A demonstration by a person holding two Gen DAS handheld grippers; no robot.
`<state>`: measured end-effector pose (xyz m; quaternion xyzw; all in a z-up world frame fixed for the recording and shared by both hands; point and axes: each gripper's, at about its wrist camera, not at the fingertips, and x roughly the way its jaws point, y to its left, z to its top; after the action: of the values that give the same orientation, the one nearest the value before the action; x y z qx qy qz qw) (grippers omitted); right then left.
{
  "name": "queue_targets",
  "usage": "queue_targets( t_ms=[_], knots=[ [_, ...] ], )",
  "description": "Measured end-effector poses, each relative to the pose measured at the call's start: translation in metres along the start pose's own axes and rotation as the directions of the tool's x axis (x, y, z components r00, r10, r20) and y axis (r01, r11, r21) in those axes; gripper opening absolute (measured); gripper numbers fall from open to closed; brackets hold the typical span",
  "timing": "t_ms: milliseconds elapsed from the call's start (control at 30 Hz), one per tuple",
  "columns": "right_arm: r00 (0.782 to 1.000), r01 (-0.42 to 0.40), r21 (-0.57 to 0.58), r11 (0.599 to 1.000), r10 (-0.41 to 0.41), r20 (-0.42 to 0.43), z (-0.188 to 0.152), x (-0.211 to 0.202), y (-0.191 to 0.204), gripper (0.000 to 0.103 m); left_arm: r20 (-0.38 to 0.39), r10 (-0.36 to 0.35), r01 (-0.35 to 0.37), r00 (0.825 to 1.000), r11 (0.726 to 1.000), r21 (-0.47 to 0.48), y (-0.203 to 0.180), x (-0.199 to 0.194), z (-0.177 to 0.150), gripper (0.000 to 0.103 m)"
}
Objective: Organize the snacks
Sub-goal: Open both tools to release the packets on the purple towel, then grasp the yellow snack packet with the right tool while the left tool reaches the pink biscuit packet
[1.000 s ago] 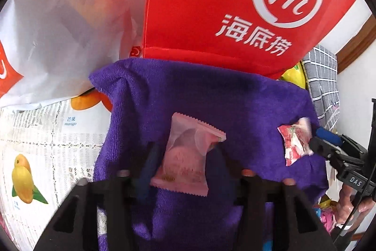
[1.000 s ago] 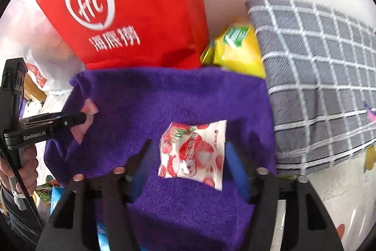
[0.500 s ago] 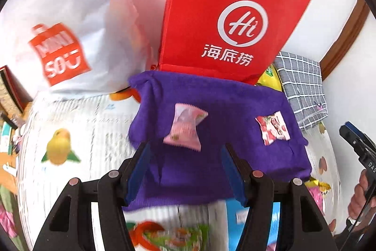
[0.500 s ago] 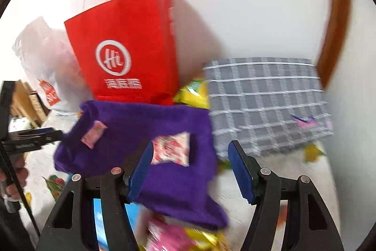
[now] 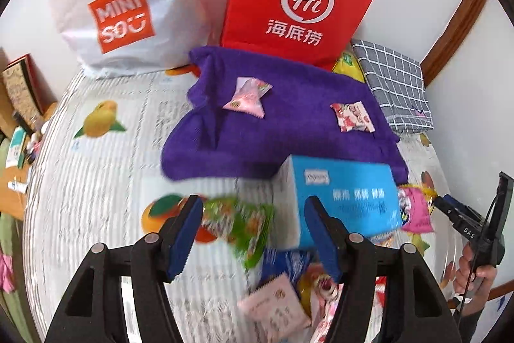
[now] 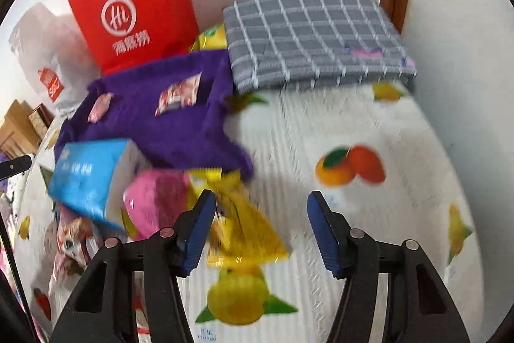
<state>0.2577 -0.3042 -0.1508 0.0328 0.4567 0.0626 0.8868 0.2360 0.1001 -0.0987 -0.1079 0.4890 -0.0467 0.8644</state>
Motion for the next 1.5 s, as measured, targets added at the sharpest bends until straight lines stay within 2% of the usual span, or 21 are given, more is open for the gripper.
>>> queue_targets(
  t_ms=[167, 467, 600, 633, 767, 1100, 1500],
  knots=[
    [0.999, -0.023, -0.007, 1.0, 0.022, -0.023, -0.013, 0.016, 0.003, 0.06, -0.004, 0.028, -0.028, 1.0, 0.999, -0.017, 0.008, -0.009, -0.018, 0.067],
    [0.997, -0.069, 0.024, 0.997, 0.07, -0.045, -0.013, 0.037, 0.004, 0.06, -0.02, 0.046, -0.047, 0.999, 0.999, -0.027, 0.016, -0.013, -0.037, 0.067],
    [0.994, -0.095, 0.038, 0.995, 0.097, -0.05, -0.015, 0.038, 0.003, 0.043, -0.029, 0.034, -0.035, 0.999, 0.999, -0.033, 0.018, -0.011, -0.043, 0.067],
    [0.995, -0.089, 0.033, 0.996, 0.09, -0.048, -0.016, 0.037, 0.004, 0.043, -0.031, 0.034, -0.035, 0.999, 0.999, -0.031, 0.018, -0.011, -0.045, 0.067],
    [0.994, -0.105, 0.058, 0.993, 0.107, -0.02, -0.021, 0.019, 0.001, 0.041, -0.032, 0.044, -0.045, 0.998, 0.999, -0.023, 0.021, -0.009, -0.053, 0.067],
    [0.995, -0.065, 0.11, 0.992, 0.056, 0.086, -0.04, -0.048, -0.005, 0.041, -0.054, 0.002, -0.004, 0.999, 0.999, -0.036, 0.028, 0.003, -0.067, 0.067],
    [0.994, -0.086, 0.088, 0.992, 0.079, 0.071, -0.079, -0.071, 0.027, 0.041, -0.127, -0.098, 0.096, 0.987, 0.995, -0.027, 0.005, 0.019, -0.097, 0.067]
  ],
)
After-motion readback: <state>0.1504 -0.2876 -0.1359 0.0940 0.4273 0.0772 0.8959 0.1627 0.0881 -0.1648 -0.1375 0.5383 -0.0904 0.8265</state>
